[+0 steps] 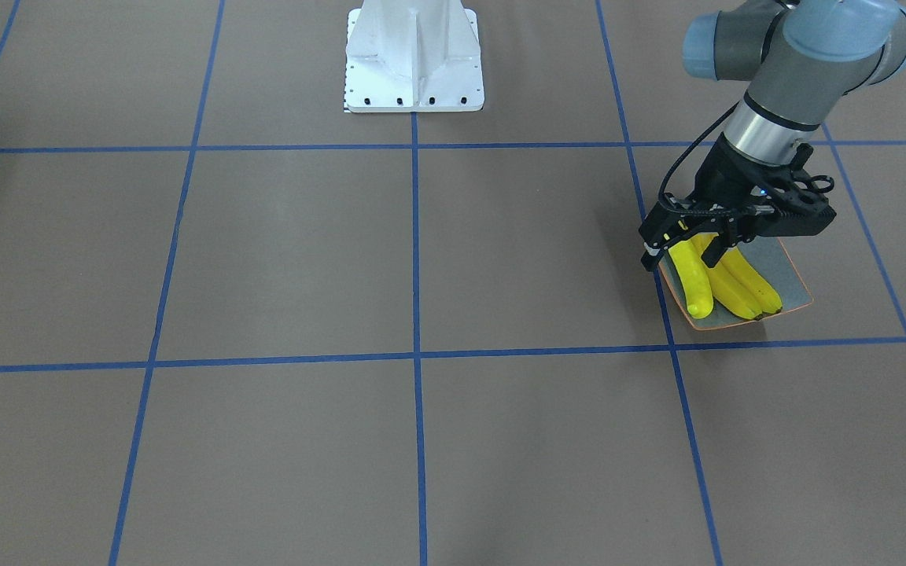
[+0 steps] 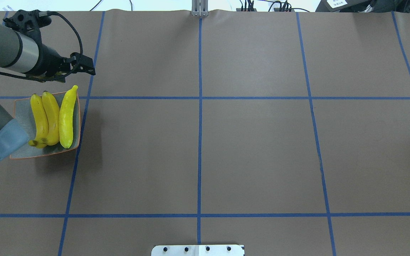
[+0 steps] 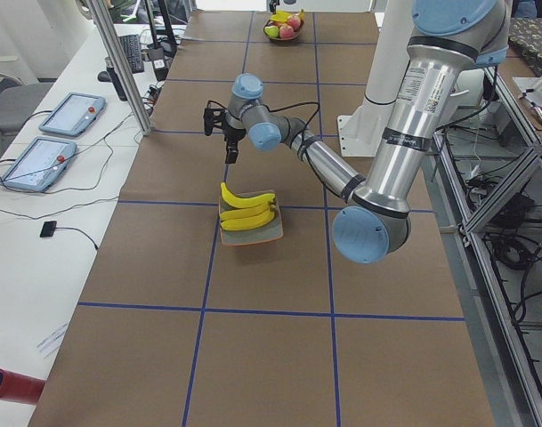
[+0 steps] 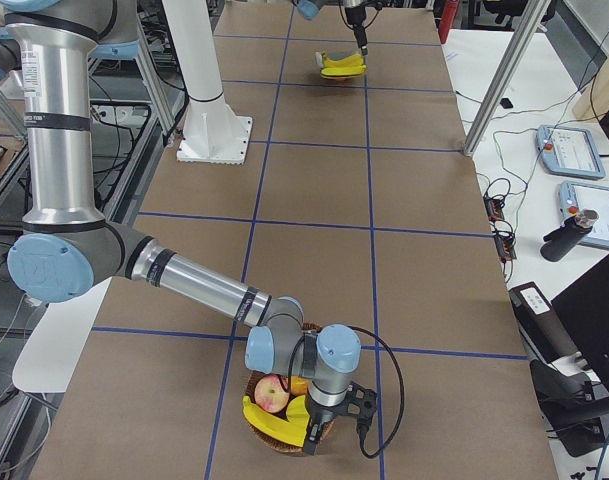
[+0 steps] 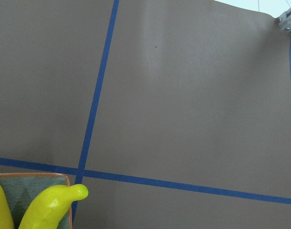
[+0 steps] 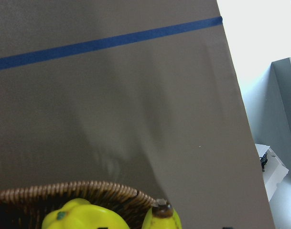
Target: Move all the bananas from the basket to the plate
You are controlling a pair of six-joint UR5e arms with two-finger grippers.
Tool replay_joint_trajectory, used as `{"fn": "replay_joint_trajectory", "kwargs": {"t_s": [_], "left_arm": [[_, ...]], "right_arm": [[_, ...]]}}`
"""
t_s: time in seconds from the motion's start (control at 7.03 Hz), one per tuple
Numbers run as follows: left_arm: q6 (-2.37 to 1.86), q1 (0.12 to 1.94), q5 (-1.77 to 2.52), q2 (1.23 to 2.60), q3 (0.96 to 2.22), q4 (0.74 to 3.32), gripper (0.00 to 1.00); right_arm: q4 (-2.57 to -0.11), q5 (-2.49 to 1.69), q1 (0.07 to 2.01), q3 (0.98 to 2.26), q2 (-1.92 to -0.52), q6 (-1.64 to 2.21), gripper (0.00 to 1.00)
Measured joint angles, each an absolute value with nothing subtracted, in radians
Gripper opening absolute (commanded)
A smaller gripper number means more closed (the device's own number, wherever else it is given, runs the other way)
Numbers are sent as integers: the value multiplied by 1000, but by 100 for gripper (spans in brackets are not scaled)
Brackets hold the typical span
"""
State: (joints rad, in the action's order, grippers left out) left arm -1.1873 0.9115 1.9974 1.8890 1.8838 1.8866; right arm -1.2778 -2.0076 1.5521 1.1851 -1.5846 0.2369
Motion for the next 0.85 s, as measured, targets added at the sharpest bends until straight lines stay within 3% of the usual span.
{"fn": "replay_joint_trajectory", "kwargs": {"t_s": [0.28,0.43,0.57,0.85], "left_arm": [[-1188,906,1995,1889,1885,1887,100],[-1188,904,1994,1888,1885,1887,100],[-1189,899,1989,1888,1885,1887,100],[-1190,887,1978,1888,1885,1888,100]], "right_arm": [[-1278,-2005,1550,1178,-1584,232,74],[-1277,-2004,1550,1175,-1585,227,70],[-1277,-2004,1551,1173,-1586,217,59],[-1263,-1999,1551,1170,-1597,200,59]]}}
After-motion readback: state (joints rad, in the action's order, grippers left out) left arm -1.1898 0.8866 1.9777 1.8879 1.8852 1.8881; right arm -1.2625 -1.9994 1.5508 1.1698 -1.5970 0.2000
